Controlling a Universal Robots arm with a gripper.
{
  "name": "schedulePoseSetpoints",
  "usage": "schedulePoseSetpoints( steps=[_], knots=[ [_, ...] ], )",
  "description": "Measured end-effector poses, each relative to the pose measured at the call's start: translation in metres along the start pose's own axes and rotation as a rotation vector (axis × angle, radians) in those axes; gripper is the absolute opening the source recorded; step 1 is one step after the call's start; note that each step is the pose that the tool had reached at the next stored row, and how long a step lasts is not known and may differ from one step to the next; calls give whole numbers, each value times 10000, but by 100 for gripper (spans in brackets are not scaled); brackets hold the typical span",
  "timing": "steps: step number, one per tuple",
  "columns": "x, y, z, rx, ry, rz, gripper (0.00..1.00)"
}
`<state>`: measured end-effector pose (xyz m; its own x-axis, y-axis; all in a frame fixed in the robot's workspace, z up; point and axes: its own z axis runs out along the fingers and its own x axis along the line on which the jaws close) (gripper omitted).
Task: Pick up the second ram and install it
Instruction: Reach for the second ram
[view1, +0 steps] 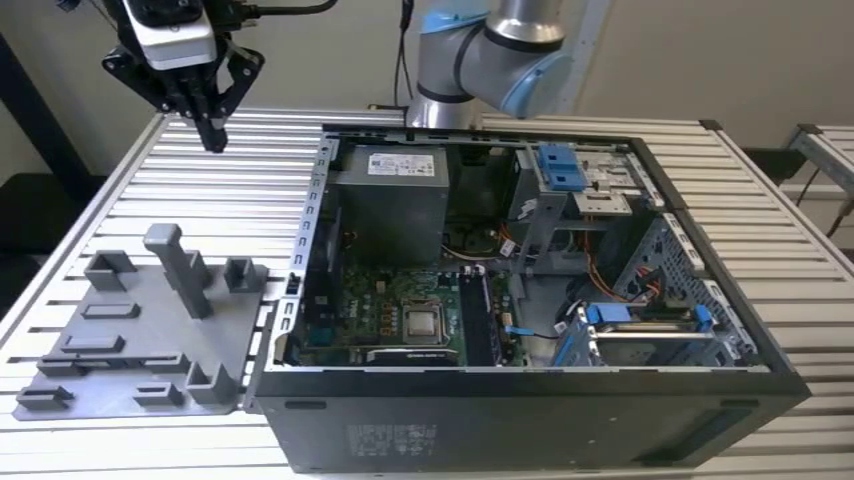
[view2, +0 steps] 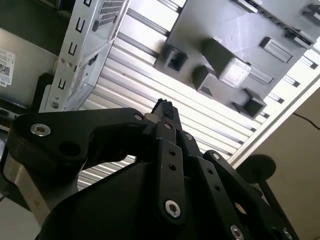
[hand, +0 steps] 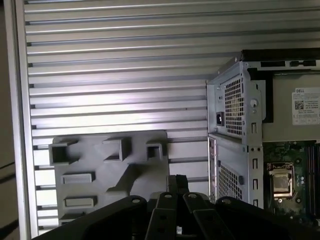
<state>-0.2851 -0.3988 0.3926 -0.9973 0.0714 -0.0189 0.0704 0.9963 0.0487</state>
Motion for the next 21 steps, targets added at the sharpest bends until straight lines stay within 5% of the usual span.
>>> schedulePoseSetpoints(
  steps=[21],
  knots=[
    [552,-39,-9,13,198,9,11]
  ],
)
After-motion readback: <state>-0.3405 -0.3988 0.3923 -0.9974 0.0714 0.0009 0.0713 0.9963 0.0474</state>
